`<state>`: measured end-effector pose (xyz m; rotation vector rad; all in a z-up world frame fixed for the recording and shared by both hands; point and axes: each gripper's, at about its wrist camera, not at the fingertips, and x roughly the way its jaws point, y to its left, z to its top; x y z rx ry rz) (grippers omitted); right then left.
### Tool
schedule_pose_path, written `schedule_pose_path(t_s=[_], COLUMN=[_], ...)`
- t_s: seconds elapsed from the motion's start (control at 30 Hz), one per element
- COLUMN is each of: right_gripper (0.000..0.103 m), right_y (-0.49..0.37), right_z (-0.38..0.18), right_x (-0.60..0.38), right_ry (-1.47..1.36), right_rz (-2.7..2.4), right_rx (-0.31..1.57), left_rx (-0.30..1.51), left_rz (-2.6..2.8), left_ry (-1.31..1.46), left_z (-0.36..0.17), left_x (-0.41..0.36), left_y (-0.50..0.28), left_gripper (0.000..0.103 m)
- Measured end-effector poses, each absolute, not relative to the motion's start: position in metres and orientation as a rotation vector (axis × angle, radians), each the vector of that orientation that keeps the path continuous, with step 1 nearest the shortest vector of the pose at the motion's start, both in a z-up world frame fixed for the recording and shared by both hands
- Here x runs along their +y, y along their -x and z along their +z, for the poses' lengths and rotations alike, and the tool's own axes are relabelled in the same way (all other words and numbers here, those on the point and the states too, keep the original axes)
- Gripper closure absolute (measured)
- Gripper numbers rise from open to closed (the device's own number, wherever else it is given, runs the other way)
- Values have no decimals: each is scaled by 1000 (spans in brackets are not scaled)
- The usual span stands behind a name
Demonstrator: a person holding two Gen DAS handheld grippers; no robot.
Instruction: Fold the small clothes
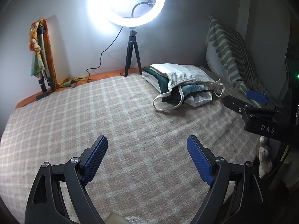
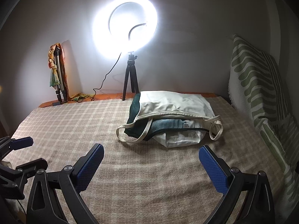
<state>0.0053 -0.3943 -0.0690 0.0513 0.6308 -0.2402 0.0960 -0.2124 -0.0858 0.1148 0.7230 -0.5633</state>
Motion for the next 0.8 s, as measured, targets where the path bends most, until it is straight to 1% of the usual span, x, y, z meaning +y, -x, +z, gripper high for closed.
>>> schedule_pose_path(t_s=[0.8], right_gripper=[0], right_y=[-2], right_z=[-70], right_x=[-394], right_ry=[-48], right_rz=[-245], right_rx=[626], left_rx=[655], left_rz=[-570], left_ry=[-122], left_z=[-77], left_x=[-212], left_y=[-88], left_gripper=[16])
